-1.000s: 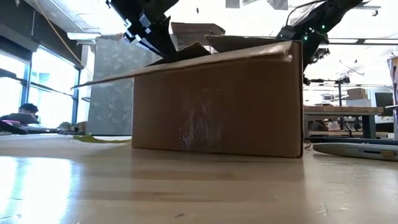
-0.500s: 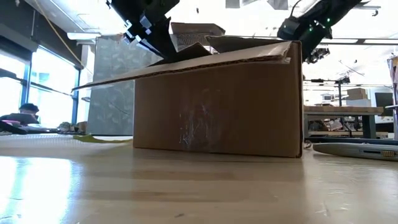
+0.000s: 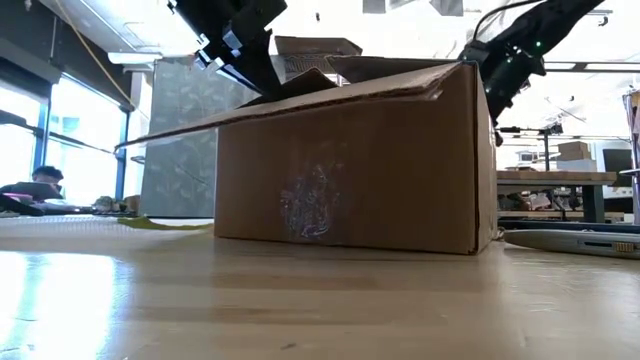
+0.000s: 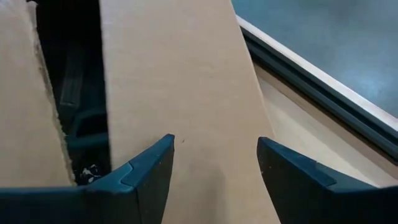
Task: Unpack boxes
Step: Open the cardboard box
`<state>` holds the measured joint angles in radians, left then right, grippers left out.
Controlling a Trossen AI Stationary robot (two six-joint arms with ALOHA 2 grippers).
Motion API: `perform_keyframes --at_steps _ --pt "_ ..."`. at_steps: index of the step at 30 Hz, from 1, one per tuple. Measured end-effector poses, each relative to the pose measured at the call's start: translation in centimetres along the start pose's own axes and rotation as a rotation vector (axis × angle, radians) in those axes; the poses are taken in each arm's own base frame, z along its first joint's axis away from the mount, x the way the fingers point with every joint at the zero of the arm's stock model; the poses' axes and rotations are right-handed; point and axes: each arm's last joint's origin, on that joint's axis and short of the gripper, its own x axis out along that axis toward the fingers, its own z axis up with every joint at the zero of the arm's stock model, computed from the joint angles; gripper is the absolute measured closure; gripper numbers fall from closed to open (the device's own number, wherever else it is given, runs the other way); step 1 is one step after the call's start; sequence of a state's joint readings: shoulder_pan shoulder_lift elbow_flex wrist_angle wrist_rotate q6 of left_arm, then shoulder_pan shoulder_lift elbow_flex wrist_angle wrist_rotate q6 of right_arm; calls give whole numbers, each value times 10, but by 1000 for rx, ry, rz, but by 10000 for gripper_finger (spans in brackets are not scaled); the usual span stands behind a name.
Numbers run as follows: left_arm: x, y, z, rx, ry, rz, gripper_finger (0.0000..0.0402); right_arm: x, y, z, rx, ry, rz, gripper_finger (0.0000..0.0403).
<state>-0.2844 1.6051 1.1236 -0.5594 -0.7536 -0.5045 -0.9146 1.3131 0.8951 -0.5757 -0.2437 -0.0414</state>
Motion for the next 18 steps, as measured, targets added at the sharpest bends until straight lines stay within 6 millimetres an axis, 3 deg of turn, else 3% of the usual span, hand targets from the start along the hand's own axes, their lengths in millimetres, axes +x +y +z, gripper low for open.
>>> perform_keyframes --at_steps 18 --pt "0 0 0 -9 -1 -1 402 1 0 0 -4 -6 -5 187"
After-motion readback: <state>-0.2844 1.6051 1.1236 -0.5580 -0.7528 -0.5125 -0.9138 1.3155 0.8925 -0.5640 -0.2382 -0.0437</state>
